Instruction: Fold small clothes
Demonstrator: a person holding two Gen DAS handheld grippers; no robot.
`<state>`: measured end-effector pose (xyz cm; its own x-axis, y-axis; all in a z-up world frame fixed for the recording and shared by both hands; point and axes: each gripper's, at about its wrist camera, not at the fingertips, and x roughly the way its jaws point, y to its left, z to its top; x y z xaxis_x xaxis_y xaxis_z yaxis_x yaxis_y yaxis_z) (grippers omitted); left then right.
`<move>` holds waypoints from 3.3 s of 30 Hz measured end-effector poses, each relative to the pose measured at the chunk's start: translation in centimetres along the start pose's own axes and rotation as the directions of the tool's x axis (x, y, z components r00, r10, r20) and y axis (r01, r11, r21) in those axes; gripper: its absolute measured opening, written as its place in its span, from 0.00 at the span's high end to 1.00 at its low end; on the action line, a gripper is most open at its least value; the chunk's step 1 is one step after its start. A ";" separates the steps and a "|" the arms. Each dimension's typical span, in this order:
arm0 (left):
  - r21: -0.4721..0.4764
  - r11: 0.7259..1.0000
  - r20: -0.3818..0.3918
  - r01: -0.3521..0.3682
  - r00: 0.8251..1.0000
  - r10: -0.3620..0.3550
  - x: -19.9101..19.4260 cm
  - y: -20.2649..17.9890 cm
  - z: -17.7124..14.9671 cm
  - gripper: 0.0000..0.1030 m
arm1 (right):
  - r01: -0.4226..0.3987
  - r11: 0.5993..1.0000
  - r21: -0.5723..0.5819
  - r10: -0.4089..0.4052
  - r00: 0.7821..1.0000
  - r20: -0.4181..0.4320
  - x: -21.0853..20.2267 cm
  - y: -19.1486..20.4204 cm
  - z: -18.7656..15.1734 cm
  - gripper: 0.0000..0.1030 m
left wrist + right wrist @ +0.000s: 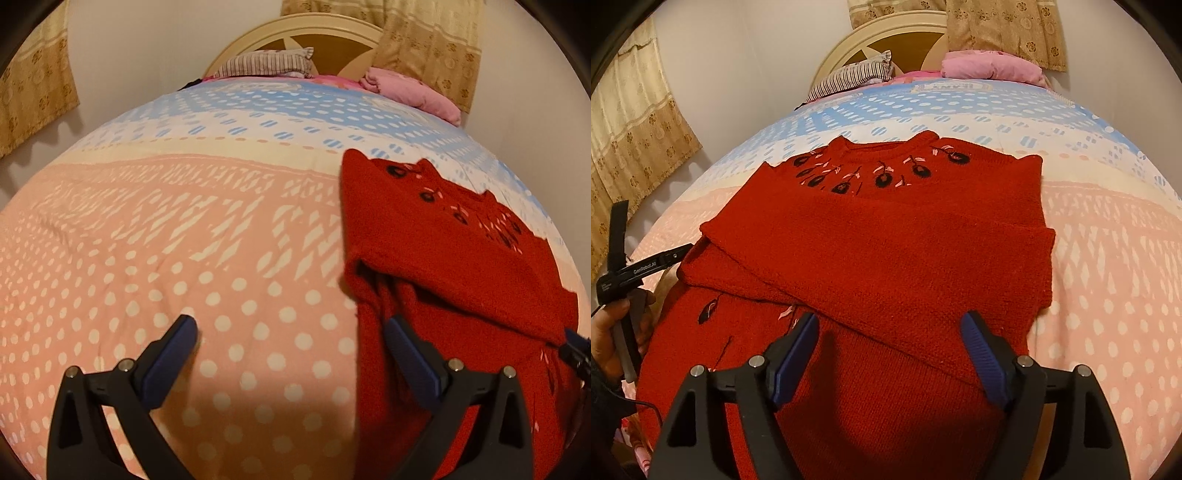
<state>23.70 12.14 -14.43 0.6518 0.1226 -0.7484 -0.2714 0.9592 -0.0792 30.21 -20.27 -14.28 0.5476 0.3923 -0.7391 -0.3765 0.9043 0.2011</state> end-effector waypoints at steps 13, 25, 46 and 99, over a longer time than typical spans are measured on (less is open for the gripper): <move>0.046 0.999 0.023 0.025 0.999 -0.026 -2.8 -0.8 -2.0 0.00 | 0.042 0.999 -0.014 -0.041 0.999 0.013 -1.2 1.2 -1.1 0.22; 0.128 0.990 0.018 0.055 0.998 -0.057 -6.1 -2.1 -4.3 0.00 | 0.028 0.999 -0.045 -0.027 0.999 0.024 -3.2 3.3 -3.8 0.22; 0.174 0.966 -0.048 0.190 0.982 -0.185 -12.7 -1.2 -11.0 0.01 | 0.026 0.996 -0.082 -0.027 1.000 -0.007 -6.9 4.9 -8.3 0.22; -0.035 0.909 -0.239 0.414 0.880 -0.410 -13.5 0.9 -16.0 0.89 | -0.019 0.995 0.102 0.023 0.999 -0.041 -16.0 -0.7 -16.7 0.22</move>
<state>3.34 7.23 -14.91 0.5159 -0.3464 -0.7835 -0.0016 0.9142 -0.4052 9.24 -30.00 -13.38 0.5074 0.4059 -0.7601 -0.3089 0.9092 0.2793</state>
